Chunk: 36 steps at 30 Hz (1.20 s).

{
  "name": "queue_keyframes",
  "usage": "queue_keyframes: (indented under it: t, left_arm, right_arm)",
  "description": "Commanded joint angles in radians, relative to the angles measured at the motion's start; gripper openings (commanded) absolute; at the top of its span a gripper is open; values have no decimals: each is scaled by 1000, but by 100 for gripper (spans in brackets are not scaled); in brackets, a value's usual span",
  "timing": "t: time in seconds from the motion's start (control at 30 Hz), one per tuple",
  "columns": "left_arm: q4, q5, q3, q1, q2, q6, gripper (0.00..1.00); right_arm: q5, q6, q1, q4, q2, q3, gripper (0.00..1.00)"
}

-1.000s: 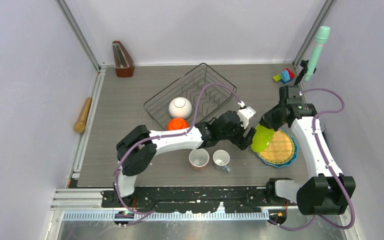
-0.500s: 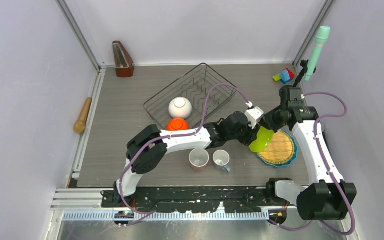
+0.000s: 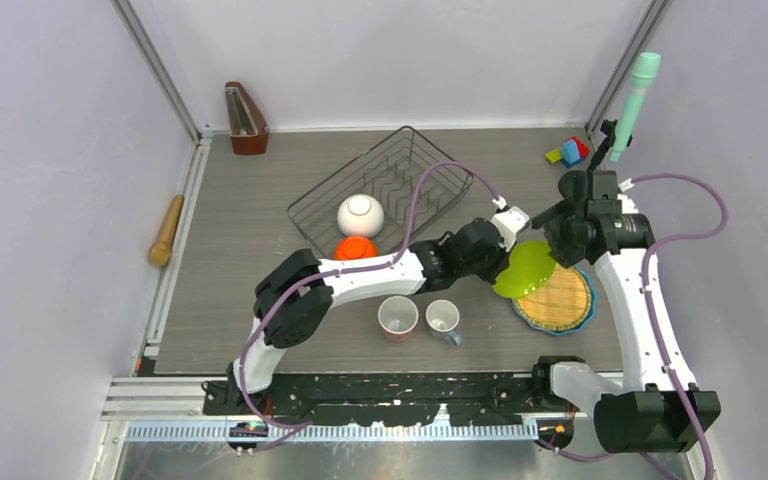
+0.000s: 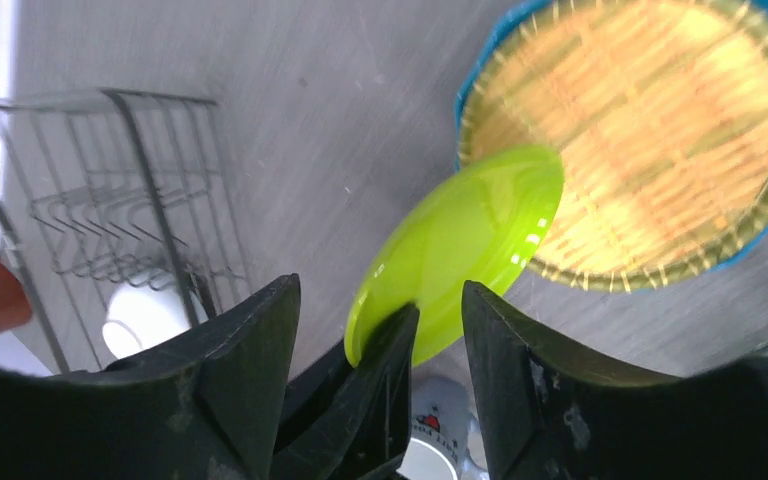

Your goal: Load the mixed dishes into the dish rack

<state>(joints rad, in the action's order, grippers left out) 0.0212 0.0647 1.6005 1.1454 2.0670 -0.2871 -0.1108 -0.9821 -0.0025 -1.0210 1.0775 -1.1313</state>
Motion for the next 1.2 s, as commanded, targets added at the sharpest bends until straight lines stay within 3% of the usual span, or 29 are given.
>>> queue_keyframes:
  t: [0.0,0.2,0.47,0.7,1.17]
  left_arm:
    - [-85,102,59,-10,-145,82,0]
    - [-172,133,42,-97,-291,140,0]
    - [-176,308,12,-238,-408,367,0]
    - [-50,467,-22,-332,-372,618,0]
    - [6,360,44,-513,-187,726,0]
  right_arm:
    - [-187,60,2,-14,-40,-160,68]
    - [-323,148,2,5,-75,-223,69]
    - [-254,144,2,81,-100,-131,68]
    - [-192,168,2,122,-111,-83,67]
    - [-131,173,2,164,-114,-56,66]
